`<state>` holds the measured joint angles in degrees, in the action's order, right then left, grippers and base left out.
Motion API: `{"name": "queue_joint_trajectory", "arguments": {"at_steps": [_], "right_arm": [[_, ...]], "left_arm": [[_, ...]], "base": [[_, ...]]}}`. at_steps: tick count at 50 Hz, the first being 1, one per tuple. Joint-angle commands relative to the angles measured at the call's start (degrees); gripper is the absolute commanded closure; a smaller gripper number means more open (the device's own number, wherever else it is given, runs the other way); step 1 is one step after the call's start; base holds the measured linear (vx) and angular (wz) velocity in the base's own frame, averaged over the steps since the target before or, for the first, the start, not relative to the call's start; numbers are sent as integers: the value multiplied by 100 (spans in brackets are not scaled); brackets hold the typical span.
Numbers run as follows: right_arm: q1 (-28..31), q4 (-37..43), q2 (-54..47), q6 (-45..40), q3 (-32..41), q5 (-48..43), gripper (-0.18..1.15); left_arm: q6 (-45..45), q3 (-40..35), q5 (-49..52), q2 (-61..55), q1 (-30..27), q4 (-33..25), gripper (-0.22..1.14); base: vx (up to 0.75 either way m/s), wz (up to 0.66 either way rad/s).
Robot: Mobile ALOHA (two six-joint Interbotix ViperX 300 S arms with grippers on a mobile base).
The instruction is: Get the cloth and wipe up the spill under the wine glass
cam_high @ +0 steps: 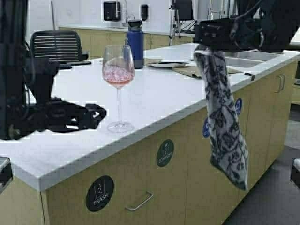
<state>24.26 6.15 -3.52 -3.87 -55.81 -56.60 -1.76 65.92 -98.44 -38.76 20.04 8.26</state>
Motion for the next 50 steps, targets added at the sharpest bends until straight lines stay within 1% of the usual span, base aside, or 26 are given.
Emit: {"name": "queue_joint_trajectory", "arguments": {"at_steps": [1,9,21,27,39,50], "right_arm": [[62,-18,694,-9,53,809,90],[62,-18,1503,18,185,1687,90],[62,-44,2399,62,527,2786,90],[62,-79,2681,193,686,3138,90],[62,-79,3190,343,844,3771,90],[62,-79,3639,396,923,4104,90]], "left_arm": [[-44,510,88,861,9,-167,-3],[-202,888,492,2004,18,-466,-3],[-299,782,1767,3639,18,-501,-3],[-281,536,2698,4482,18,-501,-3],[-299,-211,5115,6047,18,-501,-3],[-272,-861,6671,6996,18,-510,-3]], "base": [[0,0],[0,0],[0,0],[0,0],[0,0],[0,0]]}}
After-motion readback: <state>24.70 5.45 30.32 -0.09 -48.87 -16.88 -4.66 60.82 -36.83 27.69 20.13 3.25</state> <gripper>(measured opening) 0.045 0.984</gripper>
